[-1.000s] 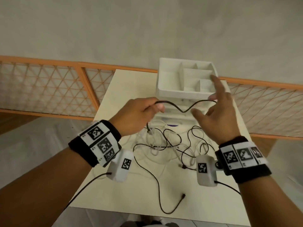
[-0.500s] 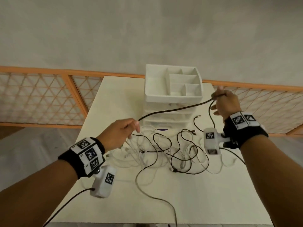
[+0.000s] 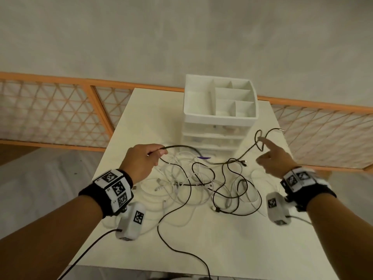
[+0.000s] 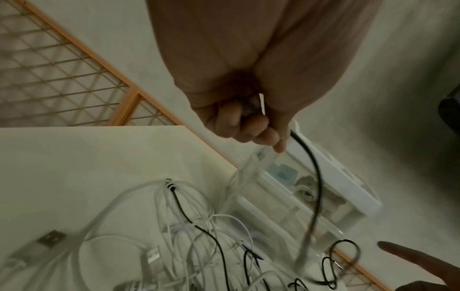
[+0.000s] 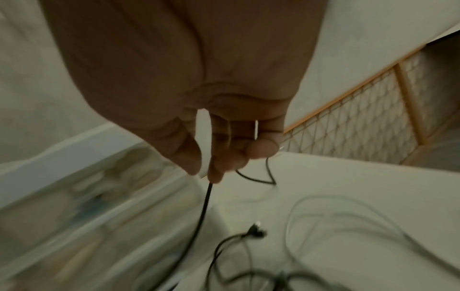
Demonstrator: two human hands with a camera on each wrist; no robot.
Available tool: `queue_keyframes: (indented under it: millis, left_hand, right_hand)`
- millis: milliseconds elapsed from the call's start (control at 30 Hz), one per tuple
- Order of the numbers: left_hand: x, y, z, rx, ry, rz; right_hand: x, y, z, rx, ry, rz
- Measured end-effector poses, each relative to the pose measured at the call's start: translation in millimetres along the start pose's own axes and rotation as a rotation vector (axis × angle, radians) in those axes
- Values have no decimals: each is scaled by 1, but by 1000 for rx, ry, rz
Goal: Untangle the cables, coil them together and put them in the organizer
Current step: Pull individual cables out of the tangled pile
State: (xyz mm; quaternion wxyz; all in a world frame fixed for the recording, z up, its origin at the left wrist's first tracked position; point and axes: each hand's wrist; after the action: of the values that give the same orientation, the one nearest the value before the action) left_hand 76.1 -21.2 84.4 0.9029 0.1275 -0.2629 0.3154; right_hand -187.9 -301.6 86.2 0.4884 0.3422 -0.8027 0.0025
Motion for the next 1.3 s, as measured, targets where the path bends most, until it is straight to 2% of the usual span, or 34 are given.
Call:
queue_keyframes:
  millis: [100, 167, 233, 300, 333, 367, 467, 500, 533, 600, 700, 767, 833, 933, 1033, 1133, 1300]
  left_hand:
    - [-7, 4, 21, -33, -32, -83]
    - [-14, 10, 40, -67, 0, -177]
    - [-15, 15, 57, -86, 105, -234]
    - [-11, 20, 62, -110, 129, -295]
    - [-8, 22, 59, -115, 114, -335]
    - [-7, 24, 53, -109, 68, -382]
    - [-22, 35, 21, 1, -271, -453]
    - [-31, 39, 8, 73, -366, -434]
    - [-40, 42, -5, 153, -416, -413]
    - [-52, 49, -26, 278, -424, -406]
    - [-56, 56, -39, 337, -383, -405]
    - [-54, 54, -36, 353, -337, -352]
    - [-49, 48, -29, 350, -303, -302]
    - [-43, 42, -19, 300, -132, -304]
    - [-43, 40, -8, 249, 51, -317]
    - [-49, 38, -1, 232, 123, -327]
    - [-59, 40, -10, 248, 69, -417]
  right_hand:
    - [-35, 27, -27, 211, -90, -53]
    - [-61, 45, -50, 317, -113, -183]
    - [-79, 51, -62, 312, -76, -322]
    - [-81, 45, -65, 241, -111, -344]
    - [-78, 40, -62, 212, -115, -278]
    - [-73, 34, -61, 193, -113, -144]
    - [-65, 26, -58, 214, -220, 419]
    - [-69, 28, -60, 240, -257, 495]
    - [-78, 32, -61, 263, -245, 480]
    - [-106, 44, -57, 354, -119, 299]
    - [-151, 79, -45, 458, 97, -175]
    - [-177, 103, -40, 388, 374, -515]
    - [-195, 119, -34, 325, 607, -694]
    - [-201, 121, -36, 269, 655, -700]
    - [-186, 106, -42, 233, 563, -579]
    - [-175, 100, -49, 226, 493, -494]
    - [-207, 126, -49, 274, 732, -672]
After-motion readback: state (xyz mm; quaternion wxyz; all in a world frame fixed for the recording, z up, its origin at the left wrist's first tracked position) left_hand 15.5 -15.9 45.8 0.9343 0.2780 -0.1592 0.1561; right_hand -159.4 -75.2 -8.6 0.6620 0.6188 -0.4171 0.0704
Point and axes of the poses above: each hand's wrist, its own y-axis away from the middle knuckle, its own x-axis out of the back of the hand, z = x × y, and after that the axes turned 4 degrees about -z, right-handed
